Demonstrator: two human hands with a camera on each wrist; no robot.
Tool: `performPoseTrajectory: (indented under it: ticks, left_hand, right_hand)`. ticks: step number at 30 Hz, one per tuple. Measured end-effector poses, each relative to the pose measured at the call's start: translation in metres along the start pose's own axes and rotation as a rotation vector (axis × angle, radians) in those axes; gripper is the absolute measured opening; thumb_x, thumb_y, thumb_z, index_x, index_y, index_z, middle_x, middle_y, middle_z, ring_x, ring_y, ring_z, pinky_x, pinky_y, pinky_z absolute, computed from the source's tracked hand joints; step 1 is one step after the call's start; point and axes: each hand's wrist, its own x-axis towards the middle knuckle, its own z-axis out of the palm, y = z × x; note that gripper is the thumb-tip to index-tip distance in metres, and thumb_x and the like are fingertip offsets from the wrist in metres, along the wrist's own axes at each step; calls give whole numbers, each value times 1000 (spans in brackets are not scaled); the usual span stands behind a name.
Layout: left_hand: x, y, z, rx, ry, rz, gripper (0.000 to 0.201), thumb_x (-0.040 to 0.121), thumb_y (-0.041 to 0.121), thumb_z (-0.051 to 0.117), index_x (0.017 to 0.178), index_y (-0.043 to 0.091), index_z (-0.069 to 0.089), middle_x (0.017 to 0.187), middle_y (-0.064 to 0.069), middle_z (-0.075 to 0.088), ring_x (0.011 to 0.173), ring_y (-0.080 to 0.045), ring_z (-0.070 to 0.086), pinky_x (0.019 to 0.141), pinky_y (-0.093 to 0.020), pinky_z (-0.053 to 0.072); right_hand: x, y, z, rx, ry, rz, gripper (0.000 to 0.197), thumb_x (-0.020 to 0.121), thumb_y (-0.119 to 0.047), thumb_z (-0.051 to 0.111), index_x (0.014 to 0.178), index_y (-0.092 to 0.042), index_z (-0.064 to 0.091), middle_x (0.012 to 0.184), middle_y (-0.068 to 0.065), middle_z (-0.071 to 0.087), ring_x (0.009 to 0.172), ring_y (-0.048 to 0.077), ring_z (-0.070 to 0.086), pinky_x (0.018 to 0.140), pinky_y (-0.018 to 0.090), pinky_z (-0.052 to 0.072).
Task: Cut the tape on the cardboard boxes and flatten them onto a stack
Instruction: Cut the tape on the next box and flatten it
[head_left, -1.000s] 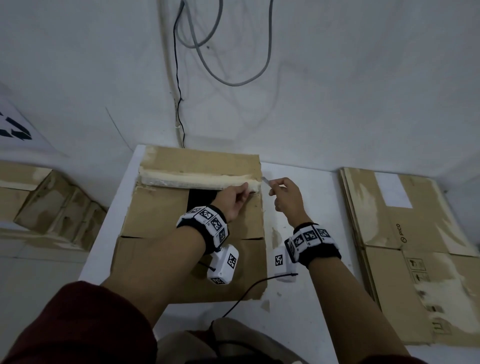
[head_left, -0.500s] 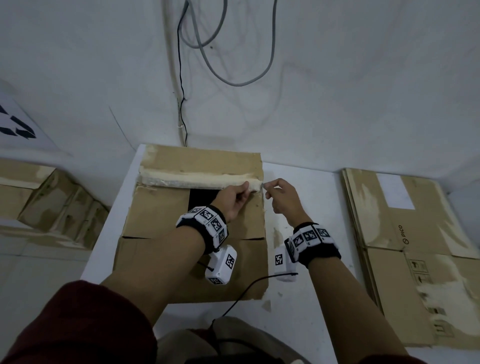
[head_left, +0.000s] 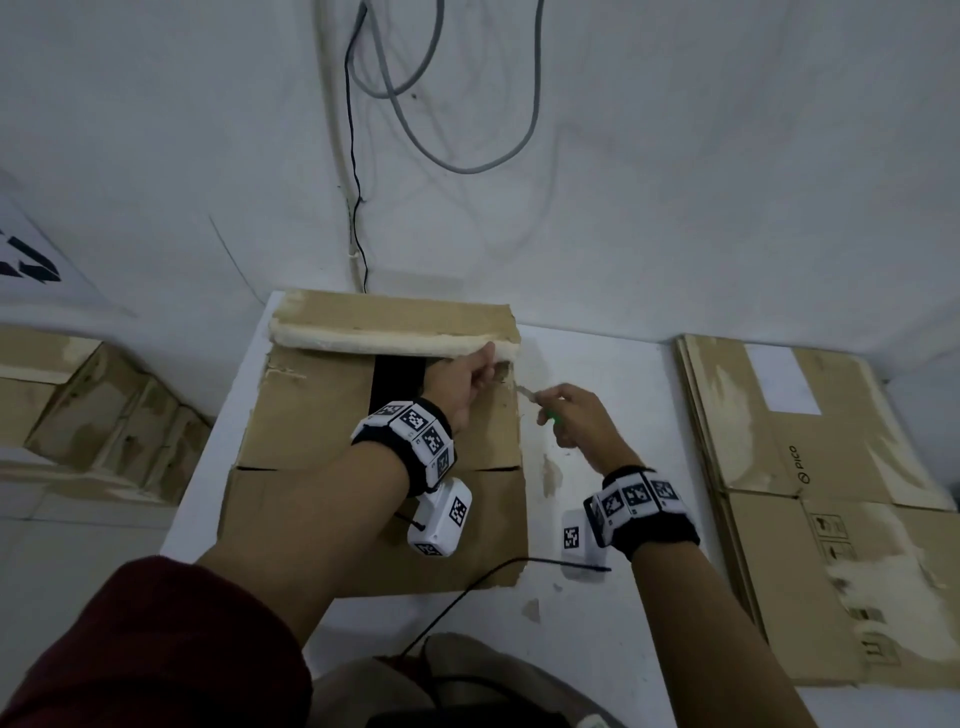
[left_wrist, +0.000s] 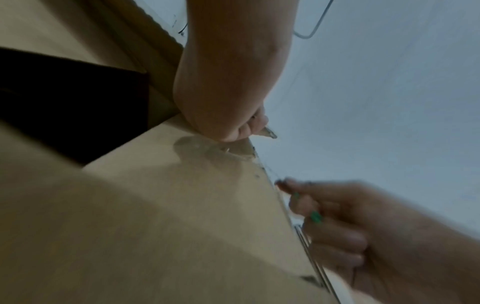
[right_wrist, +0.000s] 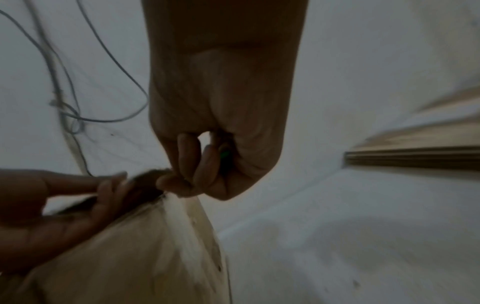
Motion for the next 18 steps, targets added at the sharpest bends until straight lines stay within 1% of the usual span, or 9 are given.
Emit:
performPoseTrajectory:
  ticks: [3, 5, 7, 10, 11, 13, 15, 16, 18]
  left_hand:
    - [-6, 12, 3, 53, -19, 16, 17, 82, 22, 75, 90, 11, 64, 90, -3, 67, 74, -12, 61, 64, -17, 52]
    - [-10, 15, 2, 102, -15, 12, 22, 80, 31, 76, 93, 16, 65, 95, -2, 71, 82, -12, 65, 68, -22, 50]
    - [-12, 18, -2, 166, -56, -7, 25, 82, 40, 71, 97, 21, 67, 108, 2, 69, 97, -13, 63, 86, -27, 40]
    - [-13, 22, -9, 228, -121, -34, 30, 84, 46, 64, 105, 25, 67, 119, 7, 65, 118, -15, 51, 106, -37, 22]
    - [-14, 26, -11, 218, -110, -11, 30, 83, 45, 64, 106, 26, 66, 122, 4, 63, 120, -16, 51, 109, -38, 23]
    - [-13, 35, -13, 219, -42, 110, 45, 76, 45, 67, 113, 20, 63, 122, 0, 64, 116, -18, 55, 107, -39, 32]
    - [-7, 45, -20, 191, 70, 266, 60, 70, 44, 71, 120, 14, 56, 118, -2, 65, 112, -18, 58, 92, -33, 42]
    - [-6, 53, -23, 192, 108, 351, 54, 76, 40, 70, 121, 15, 52, 119, -2, 62, 111, -19, 57, 88, -30, 42]
    - [1, 67, -36, 293, 132, 524, 49, 85, 35, 66, 127, 20, 46, 125, -2, 56, 115, -18, 53, 95, -31, 43]
  right_hand:
    - [-4, 49, 3, -222, 37, 128, 17, 97, -19, 56, 99, -3, 61, 88, 14, 65, 71, 24, 61, 63, 32, 52]
    - [-9, 85, 8, -419, 49, 205, 23, 97, -24, 58, 88, -3, 60, 93, 18, 63, 90, 29, 62, 85, 41, 53]
    - [-16, 106, 15, -413, 165, 255, 37, 97, -30, 57, 78, 2, 58, 99, 23, 66, 93, 30, 62, 88, 44, 49]
    - [-18, 101, 22, -464, 304, 368, 49, 95, -52, 52, 113, -8, 60, 123, 17, 58, 115, 35, 54, 97, 43, 42]
    - [-13, 92, 23, -405, 332, 330, 48, 95, -53, 51, 118, -11, 58, 126, 16, 55, 116, 35, 53, 98, 43, 41]
    - [0, 64, 22, -286, 337, 81, 42, 95, -47, 47, 110, -10, 61, 119, 17, 60, 109, 33, 57, 89, 34, 44]
    - [10, 23, 21, -236, 308, -179, 30, 97, -34, 49, 106, -9, 62, 112, 14, 63, 102, 24, 58, 78, 23, 42]
    - [13, 0, 23, -226, 287, -267, 23, 98, -25, 51, 109, -7, 62, 113, 12, 61, 102, 21, 57, 77, 19, 41]
    - [22, -39, 31, -257, 232, -406, 21, 96, -16, 55, 116, -9, 60, 117, 11, 57, 106, 21, 56, 84, 21, 42]
